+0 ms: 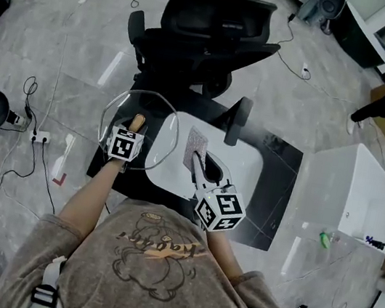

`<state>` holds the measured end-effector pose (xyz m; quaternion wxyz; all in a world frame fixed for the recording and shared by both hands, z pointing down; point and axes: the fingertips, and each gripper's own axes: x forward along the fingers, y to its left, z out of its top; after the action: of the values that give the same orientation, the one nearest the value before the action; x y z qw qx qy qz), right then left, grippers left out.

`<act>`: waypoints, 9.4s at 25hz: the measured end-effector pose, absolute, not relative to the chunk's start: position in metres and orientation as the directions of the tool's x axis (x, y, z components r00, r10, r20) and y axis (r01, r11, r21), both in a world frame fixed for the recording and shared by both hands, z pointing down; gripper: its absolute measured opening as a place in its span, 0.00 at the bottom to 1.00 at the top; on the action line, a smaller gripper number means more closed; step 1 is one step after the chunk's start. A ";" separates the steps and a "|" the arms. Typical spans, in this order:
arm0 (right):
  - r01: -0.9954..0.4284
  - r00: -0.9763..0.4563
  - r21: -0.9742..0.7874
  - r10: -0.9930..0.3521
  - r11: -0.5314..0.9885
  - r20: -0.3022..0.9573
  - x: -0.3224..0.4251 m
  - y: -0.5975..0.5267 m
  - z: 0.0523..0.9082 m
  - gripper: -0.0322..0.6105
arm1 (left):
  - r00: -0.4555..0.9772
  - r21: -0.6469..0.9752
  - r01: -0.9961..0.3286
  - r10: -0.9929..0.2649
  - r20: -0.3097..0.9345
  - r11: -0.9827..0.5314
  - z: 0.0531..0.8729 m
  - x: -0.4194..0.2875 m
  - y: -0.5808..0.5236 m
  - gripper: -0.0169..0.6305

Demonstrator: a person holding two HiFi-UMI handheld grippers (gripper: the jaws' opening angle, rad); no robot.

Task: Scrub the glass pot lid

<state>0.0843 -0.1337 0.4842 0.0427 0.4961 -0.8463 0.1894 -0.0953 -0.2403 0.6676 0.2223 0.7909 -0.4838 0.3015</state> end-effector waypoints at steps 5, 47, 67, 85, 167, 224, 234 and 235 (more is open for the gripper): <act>-0.854 -0.508 -0.279 -0.820 0.440 0.263 0.084 -0.134 0.486 0.18 | 0.338 0.069 -0.905 -0.611 0.716 -0.419 0.668 -0.095 -0.241 0.30; -0.803 -0.564 -0.344 -0.808 0.487 0.172 0.090 -0.156 0.463 0.18 | 0.783 0.922 -0.249 -0.622 0.013 -0.295 0.483 -0.060 -0.193 0.30; -0.691 -0.633 -0.420 -0.773 0.588 -0.041 0.074 -0.145 0.395 0.18 | 0.835 0.943 -0.179 -0.550 -0.005 -0.281 0.498 -0.035 -0.177 0.30; -0.757 -0.571 -0.388 -0.821 0.525 0.004 0.090 -0.180 0.413 0.19 | 0.914 0.957 0.017 -0.383 -0.132 -0.289 0.465 0.015 -0.153 0.30; -0.491 -0.766 -0.597 -0.641 0.634 -0.051 0.059 -0.194 0.400 0.19 | 0.812 0.965 0.160 -0.528 -0.249 -0.210 0.466 -0.013 -0.187 0.30; -0.411 -0.810 -0.727 -0.586 0.551 0.013 0.051 -0.129 0.453 0.19 | 0.765 0.976 0.124 -0.610 -0.208 -0.177 0.492 -0.050 -0.192 0.30; -0.509 -0.719 -0.713 -0.693 0.483 0.045 0.101 -0.140 0.459 0.19 | 0.716 0.980 0.064 -0.676 -0.176 -0.188 0.492 -0.095 -0.191 0.30; -0.514 -0.716 -0.711 -0.696 0.481 0.047 0.102 -0.141 0.460 0.19 | 0.713 0.981 0.037 -0.682 -0.160 -0.192 0.492 -0.098 -0.192 0.30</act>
<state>0.1018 -0.1412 0.4597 -0.1250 0.3553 -0.8513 0.3653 -0.0978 -0.1921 0.4923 0.5938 0.7100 -0.2271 -0.3030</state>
